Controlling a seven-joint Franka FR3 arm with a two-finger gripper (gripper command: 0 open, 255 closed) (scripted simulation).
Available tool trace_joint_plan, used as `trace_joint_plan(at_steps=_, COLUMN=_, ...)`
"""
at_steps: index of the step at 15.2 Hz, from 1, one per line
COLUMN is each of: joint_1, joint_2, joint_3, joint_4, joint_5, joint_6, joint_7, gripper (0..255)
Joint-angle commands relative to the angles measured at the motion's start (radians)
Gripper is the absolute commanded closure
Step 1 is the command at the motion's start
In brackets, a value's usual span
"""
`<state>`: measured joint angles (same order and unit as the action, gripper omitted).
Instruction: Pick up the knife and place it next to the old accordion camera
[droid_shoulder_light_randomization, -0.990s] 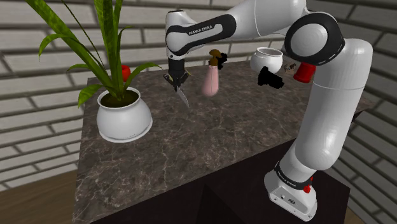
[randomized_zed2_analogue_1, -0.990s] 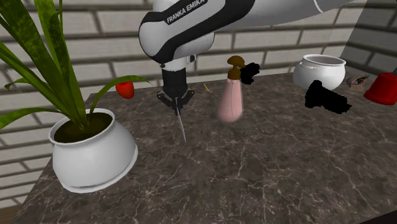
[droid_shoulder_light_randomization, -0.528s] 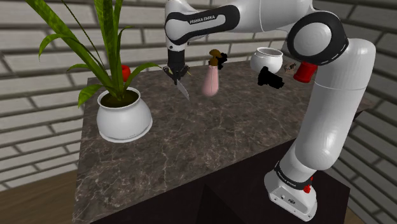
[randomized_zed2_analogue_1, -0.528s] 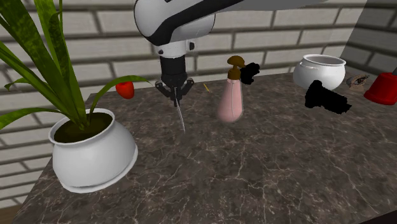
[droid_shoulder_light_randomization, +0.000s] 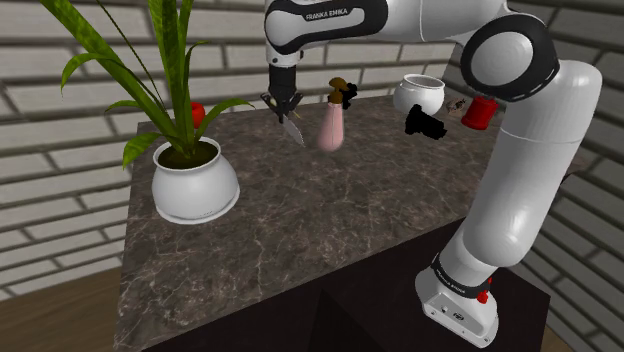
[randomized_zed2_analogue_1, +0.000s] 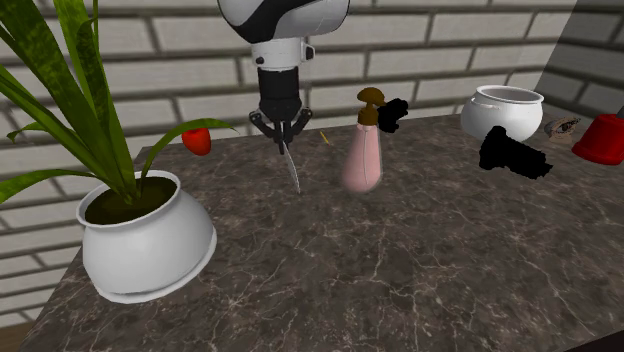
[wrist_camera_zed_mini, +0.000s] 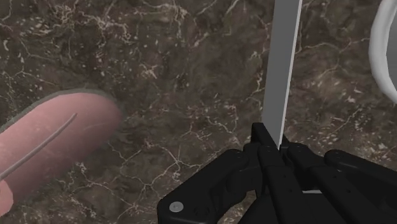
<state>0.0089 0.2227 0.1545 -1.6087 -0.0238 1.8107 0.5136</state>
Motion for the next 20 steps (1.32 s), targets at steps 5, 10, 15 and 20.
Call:
trace_joint_plan(at_steps=5, joint_1=-0.069, joint_2=-0.155, joint_3=-0.044, joint_4=-0.202, joint_5=0.025, joint_6=0.048, joint_7=-0.116, gripper=255)
trace_joint_plan(at_steps=10, joint_1=-0.122, joint_2=-0.264, joint_3=-0.094, joint_4=-0.334, joint_5=0.033, joint_6=0.071, joint_7=-0.222, gripper=255)
trace_joint_plan(at_steps=15, joint_1=-0.173, joint_2=-0.353, joint_3=-0.153, joint_4=-0.436, joint_5=0.029, joint_6=0.083, joint_7=-0.331, gripper=255)
trace_joint_plan(at_steps=20, joint_1=-0.225, joint_2=-0.42, joint_3=-0.22, joint_4=-0.508, joint_5=0.012, joint_6=0.087, joint_7=-0.442, gripper=255)
